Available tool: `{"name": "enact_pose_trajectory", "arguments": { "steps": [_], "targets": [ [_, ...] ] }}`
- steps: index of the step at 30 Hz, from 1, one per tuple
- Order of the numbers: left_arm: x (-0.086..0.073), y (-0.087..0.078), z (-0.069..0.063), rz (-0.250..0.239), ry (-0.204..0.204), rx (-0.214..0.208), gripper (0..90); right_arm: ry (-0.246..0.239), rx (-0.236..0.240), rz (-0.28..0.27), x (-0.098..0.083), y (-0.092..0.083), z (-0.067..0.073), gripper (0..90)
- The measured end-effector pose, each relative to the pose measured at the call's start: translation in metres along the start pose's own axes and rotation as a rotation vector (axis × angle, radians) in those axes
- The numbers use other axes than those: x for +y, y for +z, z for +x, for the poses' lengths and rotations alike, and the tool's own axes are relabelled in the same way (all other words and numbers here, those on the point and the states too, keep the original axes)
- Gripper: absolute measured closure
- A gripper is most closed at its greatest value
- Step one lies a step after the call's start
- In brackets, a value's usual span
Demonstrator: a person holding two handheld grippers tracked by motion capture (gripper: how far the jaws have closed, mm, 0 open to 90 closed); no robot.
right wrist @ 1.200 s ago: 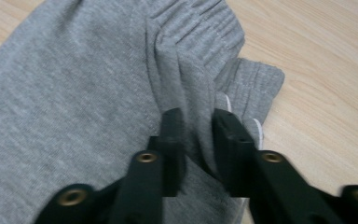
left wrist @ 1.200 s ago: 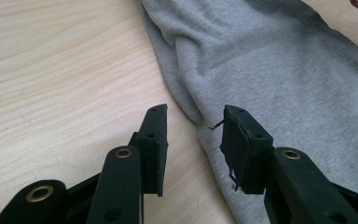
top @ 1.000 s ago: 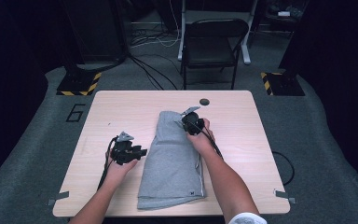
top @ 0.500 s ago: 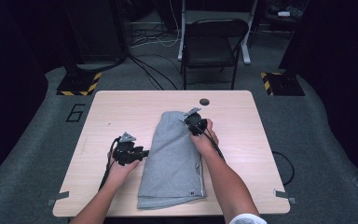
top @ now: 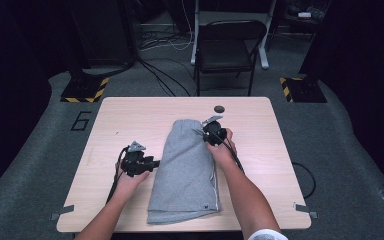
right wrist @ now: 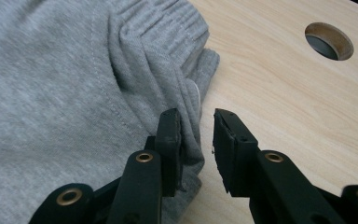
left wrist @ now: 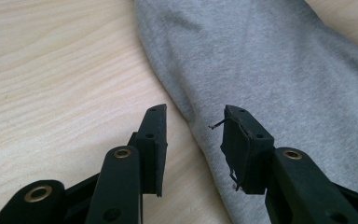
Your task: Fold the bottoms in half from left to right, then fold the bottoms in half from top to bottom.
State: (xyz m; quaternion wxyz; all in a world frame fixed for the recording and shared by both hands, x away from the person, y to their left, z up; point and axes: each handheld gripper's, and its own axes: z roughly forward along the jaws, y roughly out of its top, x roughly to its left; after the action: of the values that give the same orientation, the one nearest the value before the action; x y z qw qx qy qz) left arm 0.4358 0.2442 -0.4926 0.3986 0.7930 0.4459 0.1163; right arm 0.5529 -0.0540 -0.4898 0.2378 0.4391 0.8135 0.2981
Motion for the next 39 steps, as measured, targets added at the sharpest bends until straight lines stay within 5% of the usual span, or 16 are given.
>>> {"name": "enact_pose_trajectory", "arguments": {
  "steps": [16,31,39],
  "targets": [
    [0.001,-0.001,0.002,-0.017,-0.025,0.006,60.2,-0.02,0.065,-0.02,0.009,-0.027,-0.005,69.0],
    [0.002,0.001,0.001,-0.018,-0.024,0.009,59.4,-0.006,0.125,-0.012,0.006,-0.029,-0.006,62.3],
    [0.007,0.01,0.0,-0.002,-0.004,0.003,56.5,-0.006,0.108,-0.016,0.005,-0.028,-0.006,57.6]
  ]
}}
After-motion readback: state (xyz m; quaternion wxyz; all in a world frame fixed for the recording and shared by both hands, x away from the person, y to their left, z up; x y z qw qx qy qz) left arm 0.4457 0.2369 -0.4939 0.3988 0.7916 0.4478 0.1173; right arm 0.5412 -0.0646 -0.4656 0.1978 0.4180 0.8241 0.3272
